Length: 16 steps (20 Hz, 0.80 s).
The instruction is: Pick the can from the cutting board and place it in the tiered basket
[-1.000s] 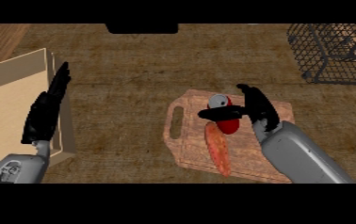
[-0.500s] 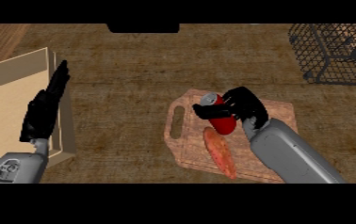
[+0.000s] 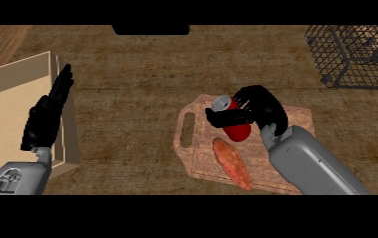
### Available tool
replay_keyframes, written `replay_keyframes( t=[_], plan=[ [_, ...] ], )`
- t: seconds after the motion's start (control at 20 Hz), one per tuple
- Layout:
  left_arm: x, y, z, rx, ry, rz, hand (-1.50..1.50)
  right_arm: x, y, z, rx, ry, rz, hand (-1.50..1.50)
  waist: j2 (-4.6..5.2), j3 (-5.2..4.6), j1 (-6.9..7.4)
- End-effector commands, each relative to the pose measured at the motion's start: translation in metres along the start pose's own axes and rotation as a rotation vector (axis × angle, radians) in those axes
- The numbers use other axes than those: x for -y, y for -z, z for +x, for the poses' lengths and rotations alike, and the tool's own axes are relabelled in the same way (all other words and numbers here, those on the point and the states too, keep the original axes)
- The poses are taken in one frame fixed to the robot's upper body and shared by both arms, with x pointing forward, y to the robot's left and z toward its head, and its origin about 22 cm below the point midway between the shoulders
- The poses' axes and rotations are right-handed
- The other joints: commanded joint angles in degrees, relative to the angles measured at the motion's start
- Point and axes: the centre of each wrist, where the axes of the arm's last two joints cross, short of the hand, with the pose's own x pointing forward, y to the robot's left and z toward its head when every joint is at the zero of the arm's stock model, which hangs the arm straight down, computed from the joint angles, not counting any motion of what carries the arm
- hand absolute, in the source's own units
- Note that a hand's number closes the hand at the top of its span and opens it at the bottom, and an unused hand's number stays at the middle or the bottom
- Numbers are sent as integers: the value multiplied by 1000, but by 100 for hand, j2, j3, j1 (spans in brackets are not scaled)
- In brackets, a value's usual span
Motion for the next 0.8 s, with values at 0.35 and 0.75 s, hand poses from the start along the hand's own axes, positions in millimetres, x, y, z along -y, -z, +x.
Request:
replay_keyframes(
  t=[0.35,0.75],
  plan=[
    [14,-9,-4,-13,8,7,0,55,-19,15,449,16,-288,150,-3,-11,-24],
    [2,-5,-12,-17,1,2,0,150,-60,28,552,84,-629,150,7,-17,-49]
  ],
)
